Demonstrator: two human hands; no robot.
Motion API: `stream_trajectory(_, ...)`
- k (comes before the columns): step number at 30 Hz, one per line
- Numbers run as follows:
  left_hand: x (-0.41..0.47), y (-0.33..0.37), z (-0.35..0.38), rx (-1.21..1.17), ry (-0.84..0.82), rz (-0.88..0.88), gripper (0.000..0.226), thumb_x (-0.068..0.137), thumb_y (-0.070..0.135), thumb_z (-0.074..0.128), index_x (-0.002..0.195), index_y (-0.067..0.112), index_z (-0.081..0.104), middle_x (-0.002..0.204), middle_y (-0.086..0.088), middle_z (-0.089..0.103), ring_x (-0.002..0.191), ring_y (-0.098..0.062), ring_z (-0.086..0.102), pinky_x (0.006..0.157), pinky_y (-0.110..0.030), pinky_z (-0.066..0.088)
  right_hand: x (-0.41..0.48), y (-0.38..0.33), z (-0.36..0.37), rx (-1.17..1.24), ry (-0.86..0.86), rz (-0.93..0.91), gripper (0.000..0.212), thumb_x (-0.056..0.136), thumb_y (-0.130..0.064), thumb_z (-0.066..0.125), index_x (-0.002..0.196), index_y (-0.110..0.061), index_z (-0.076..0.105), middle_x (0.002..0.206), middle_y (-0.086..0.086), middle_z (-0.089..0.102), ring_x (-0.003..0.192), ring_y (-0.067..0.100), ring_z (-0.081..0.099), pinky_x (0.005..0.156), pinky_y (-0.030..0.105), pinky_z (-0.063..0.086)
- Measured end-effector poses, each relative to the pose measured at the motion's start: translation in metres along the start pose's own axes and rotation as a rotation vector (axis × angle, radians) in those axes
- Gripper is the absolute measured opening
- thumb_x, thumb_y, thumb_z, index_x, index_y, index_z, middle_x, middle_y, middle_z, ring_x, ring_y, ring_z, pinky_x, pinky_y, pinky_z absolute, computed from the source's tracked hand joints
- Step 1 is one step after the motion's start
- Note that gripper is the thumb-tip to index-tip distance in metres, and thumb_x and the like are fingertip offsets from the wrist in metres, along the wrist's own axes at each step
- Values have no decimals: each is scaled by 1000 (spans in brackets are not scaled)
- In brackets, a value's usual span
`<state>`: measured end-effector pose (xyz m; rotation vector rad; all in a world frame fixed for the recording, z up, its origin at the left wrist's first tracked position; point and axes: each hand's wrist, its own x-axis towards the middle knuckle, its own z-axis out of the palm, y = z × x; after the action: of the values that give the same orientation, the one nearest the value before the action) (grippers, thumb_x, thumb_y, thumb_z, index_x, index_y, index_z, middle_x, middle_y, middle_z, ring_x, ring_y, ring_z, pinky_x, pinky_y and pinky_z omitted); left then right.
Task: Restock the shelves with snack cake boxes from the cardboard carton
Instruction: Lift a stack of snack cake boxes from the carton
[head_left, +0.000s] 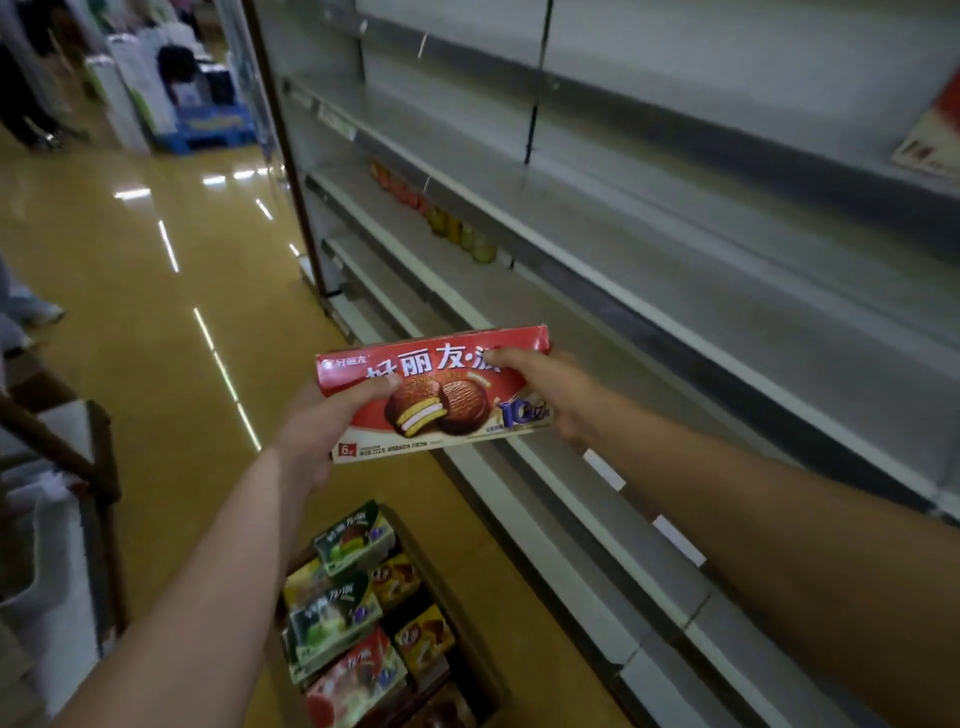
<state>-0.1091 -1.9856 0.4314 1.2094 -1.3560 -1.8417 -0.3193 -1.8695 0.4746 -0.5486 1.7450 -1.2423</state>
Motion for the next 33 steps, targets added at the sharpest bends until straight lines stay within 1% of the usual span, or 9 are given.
stream_trajectory(6,0,58,31,16,-82,75,69,65,37,86,127,16,62,97,-9,78,64,-17,76,50,-26,55,-30,-50,-25,49,87,-64,24,89,-29,75,107,-19,62,86,1,76,66,14,75,58,23,55)
stream_trajectory(8,-2,76,44,-2,-89,126,60,73,25,84,127,13,61,89,-6,78,59,-15,74,45,-25,55,-37,-65,-34,64,156,-123,39,83,-30,80,117,-21,64,99,3,78,74,15,77,60,24,57)
stream_trajectory(10,-5,92,56,-23,-119,160,54,72,19,84,122,14,62,86,-5,79,60,-15,75,46,-25,56,-47,-79,-45,73,204,-175,35,83,-27,80,113,-23,64,102,3,77,69,11,75,53,19,54)
stream_trajectory(12,-7,107,66,-13,-178,195,71,58,25,92,122,17,63,99,-10,79,70,-19,77,54,-29,59,-61,-92,-57,84,228,-196,26,85,-26,78,104,-25,61,99,1,76,66,8,72,49,17,51)
stream_trajectory(18,-18,146,103,12,-281,268,119,10,53,100,119,23,62,101,-5,80,88,-27,78,77,-43,59,-97,-120,-90,140,287,-295,45,86,-23,79,123,-22,53,104,-2,70,77,7,67,55,18,46)
stream_trajectory(21,-23,162,124,5,-320,298,124,15,53,101,128,22,60,108,-6,78,98,-30,76,90,-51,57,-111,-129,-108,163,343,-342,52,86,-20,79,128,-24,49,114,1,69,82,8,66,58,20,46)
stream_trajectory(25,-32,180,155,11,-391,357,117,20,54,100,127,27,60,113,-5,77,107,-32,72,97,-54,53,-129,-140,-134,174,409,-413,51,86,-20,78,126,-28,47,107,-5,66,86,8,66,61,22,48)
stream_trajectory(30,-38,209,190,42,-456,428,117,18,56,99,125,27,61,109,-3,78,101,-29,74,88,-49,57,-148,-143,-159,179,450,-460,62,84,-21,81,136,-26,46,122,-1,67,99,13,67,69,24,50)
stream_trajectory(33,-45,224,209,55,-530,465,104,32,46,99,126,26,60,113,-5,77,106,-31,73,95,-53,54,-160,-144,-171,224,509,-518,63,83,-21,81,134,-31,46,117,-5,66,97,10,66,79,29,54)
